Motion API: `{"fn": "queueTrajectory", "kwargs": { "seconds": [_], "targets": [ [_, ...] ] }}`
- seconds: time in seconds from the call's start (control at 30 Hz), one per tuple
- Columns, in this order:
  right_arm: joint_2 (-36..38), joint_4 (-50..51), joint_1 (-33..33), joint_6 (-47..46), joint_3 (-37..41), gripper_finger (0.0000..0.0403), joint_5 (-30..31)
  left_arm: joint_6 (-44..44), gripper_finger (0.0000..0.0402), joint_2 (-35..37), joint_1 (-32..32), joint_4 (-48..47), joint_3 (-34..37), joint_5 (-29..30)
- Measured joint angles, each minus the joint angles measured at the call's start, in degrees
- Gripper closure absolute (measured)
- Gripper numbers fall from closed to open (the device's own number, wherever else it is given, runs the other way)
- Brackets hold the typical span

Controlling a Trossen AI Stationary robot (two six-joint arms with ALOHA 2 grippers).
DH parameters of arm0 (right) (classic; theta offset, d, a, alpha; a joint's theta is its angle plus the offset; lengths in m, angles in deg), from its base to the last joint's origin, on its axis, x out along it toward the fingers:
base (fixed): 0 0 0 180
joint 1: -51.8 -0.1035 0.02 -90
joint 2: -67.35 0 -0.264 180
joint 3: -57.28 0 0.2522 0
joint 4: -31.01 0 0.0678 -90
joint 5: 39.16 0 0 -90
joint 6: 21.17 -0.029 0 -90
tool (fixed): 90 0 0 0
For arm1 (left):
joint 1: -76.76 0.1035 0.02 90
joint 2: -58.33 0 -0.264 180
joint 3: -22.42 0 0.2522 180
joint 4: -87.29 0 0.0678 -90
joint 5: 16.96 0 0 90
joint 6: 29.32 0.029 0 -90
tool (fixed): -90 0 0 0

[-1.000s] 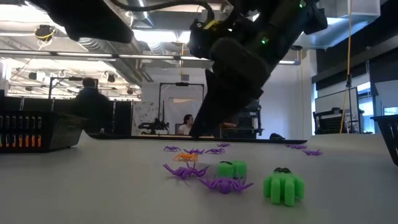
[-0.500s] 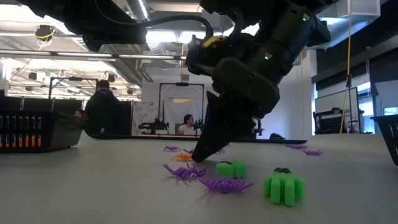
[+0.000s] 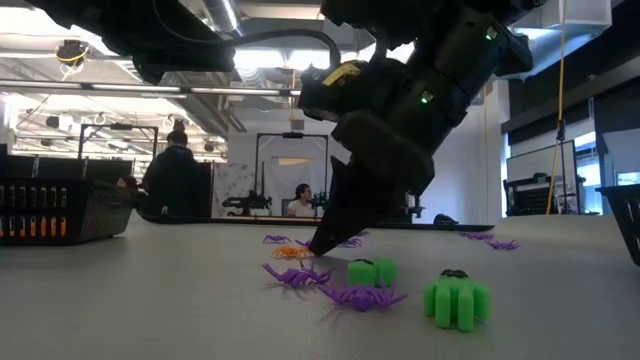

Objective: Sort Halloween decoration
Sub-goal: Put the orange spider toy into the top black basket

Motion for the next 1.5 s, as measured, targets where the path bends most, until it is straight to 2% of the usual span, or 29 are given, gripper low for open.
{"fn": "queueTrajectory", "kwargs": {
  "seconds": [0.23,0.4,0.57,0.83,1.03,1.13,1.23,1.5],
  "targets": [
    [0.7,0.1,0.1,0.8,0.1,0.0401,3.2,0.0,0.0327,0.0,0.0,-0.5,0.0,0.0],
    [1.1,0.1,0.1,0.8,0.1,0.0391,0.8,0.0,0.0327,0.0,0.0,-0.9,0.0,0.0],
    [1.1,-2.1,0.1,2.0,0.1,0.0353,-2.3,0.0,0.0327,0.0,0.0,-0.9,0.0,0.3],
    [0.8,-6.2,0.1,3.7,0.1,0.0259,-2.9,-0.2,0.0327,0.0,0.0,-0.9,0.0,0.4],
    [-1.4,-6.4,0.0,1.0,0.6,0.0234,-1.6,-0.3,0.0327,0.0,0.0,-0.9,0.0,0.4],
    [-2.1,-6.5,0.0,1.0,0.5,0.0240,-1.0,-0.3,0.0327,0.0,0.1,-1.0,0.0,0.3],
    [-2.1,-6.3,0.0,1.1,0.5,0.0262,-1.0,-0.4,0.0327,0.0,0.3,-1.1,0.0,0.3],
    [-2.3,-5.5,0.0,4.1,-0.8,0.0378,-1.4,-0.1,0.0327,0.0,0.3,-1.3,0.0,0.1]
  ]
}}
